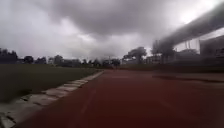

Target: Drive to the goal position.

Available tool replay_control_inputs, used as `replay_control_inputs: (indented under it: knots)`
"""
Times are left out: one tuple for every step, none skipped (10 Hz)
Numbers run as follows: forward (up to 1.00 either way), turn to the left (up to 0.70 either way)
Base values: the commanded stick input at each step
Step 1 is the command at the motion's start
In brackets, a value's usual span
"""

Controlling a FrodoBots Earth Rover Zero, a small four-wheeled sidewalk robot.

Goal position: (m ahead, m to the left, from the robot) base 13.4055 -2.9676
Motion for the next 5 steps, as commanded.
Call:
replay_control_inputs:
  knots:
    - [0.50, 0.00]
    - [0.50, 0.00]
    - [0.50, 0.00]
    - [0.50, 0.00]
    - [0.50, 0.00]
